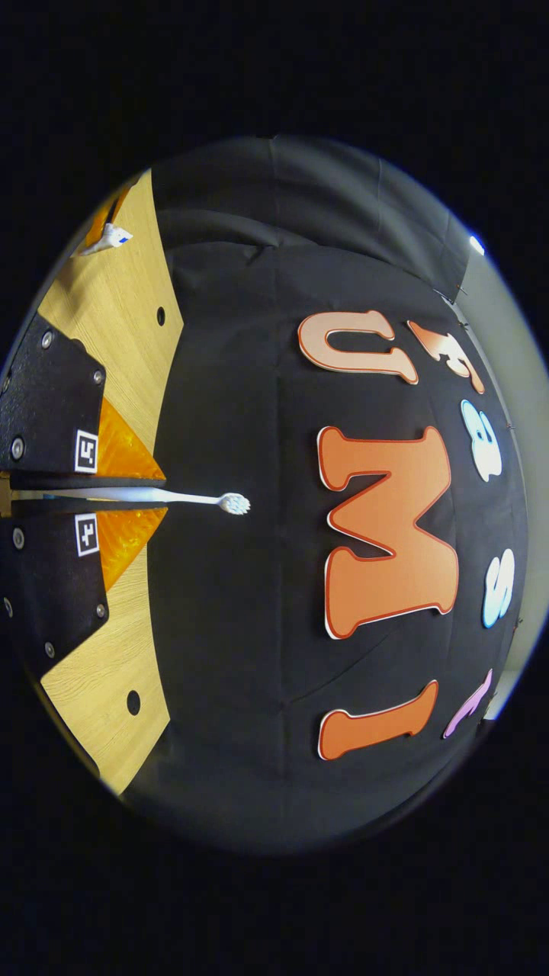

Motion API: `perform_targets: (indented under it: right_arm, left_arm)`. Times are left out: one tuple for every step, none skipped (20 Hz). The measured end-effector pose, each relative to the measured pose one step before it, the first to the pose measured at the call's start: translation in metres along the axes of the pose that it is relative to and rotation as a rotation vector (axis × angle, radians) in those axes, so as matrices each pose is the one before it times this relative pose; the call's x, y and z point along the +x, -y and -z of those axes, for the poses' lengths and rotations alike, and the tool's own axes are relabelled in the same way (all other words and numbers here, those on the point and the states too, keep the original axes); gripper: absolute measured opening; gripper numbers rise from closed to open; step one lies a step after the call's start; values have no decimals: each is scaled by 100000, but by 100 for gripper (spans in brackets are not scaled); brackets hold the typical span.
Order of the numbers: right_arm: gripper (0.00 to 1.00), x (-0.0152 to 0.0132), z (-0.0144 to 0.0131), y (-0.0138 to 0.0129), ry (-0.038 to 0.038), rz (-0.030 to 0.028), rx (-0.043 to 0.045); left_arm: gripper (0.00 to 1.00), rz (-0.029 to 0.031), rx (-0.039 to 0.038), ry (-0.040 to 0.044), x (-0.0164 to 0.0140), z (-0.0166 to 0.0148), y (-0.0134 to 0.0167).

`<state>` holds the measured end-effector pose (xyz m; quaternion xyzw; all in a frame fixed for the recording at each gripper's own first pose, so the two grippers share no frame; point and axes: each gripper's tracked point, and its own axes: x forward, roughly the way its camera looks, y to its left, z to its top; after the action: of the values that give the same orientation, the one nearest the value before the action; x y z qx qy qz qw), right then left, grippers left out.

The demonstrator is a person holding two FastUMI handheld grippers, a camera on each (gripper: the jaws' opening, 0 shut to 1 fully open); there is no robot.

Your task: Put the toothbrush and toothpaste on the desktop into the cup, then pick up the cup and place it on the coaster on the desktop.

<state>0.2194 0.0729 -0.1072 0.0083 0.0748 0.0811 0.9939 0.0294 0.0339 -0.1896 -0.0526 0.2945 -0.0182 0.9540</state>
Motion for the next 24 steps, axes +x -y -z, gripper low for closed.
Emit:
perform_targets:
  right_arm:
    - [5,532,391,243,696,374,-843]
    - [5,421,416,200,407,174,-496]
    - [5,430,531,3,23,10,-120]
    - [5,363,665,37,-739,-261,606]
    - [5,285,644,-151,-980,-714,1037]
    - [5,307,547,-76,-892,-564,1102]
    - [5,308,761,131,-1106,-219,575]
    - [5,360,600,134,-760,-17,-9]
    - [5,212,579,-18,-1054,280,-238]
    - [5,130,517,96,-1006,14,-126]
    - [5,141,615,166,-1064,6,-92]
    - [5,93,427,52,-843,-11,-134]
    - [5,95,306,108,-768,246,-58]
    - [5,-33,320,22,-578,-133,171]
    - [5,-85,256,90,-652,287,109]
    - [5,-96,301,191,-733,156,243]
    - [5,-41,238,119,-969,487,357]
    - [5,-134,256,137,-1024,35,443]
    - [6,-250,506,-12,-1021,22,399]
    - [6,-209,265,93,-623,99,191]
    - [6,-326,206,24,-815,248,-195]
    - [6,-174,-46,33,173,379,4]
    - [5,-193,-30,-30,-32,-124,21]
    - [6,-290,-23,97,-215,341,-133]
  left_arm:
    - [12,-157,213,-25,402,15,-92]
    - [12,-206,160,24,178,-75,-162]
    - [12,-112,299,-226,241,107,-164]
    - [12,-57,273,-153,239,-6,-34]
    - [12,-105,323,-349,251,56,-72]
    - [12,-111,313,-243,204,64,-23]
    - [12,-174,218,-307,97,30,-88]
    - [12,-179,358,-455,189,107,16]
    - [12,-219,287,-265,-17,44,35]
    - [12,-6,159,-211,-116,-121,-19]
    - [12,24,118,-177,163,-168,147]
    - [12,-34,110,-40,11,-189,129]
    - [12,56,127,-104,102,134,-38]
    - [12,115,83,100,188,96,72]
    - [12,115,37,211,197,165,98]
    - [12,98,100,272,-78,-65,147]
    - [12,111,44,434,-322,-307,111]
    - [12,149,18,355,-152,-253,120]
    - [12,142,21,262,18,-167,218]
    - [12,191,-209,401,-49,-145,169]
    - [12,322,-244,378,-236,-58,225]
    - [12,160,-272,449,-173,-186,172]
    - [12,107,-54,395,-228,-38,173]
    - [12,-92,-75,684,-155,-248,176]
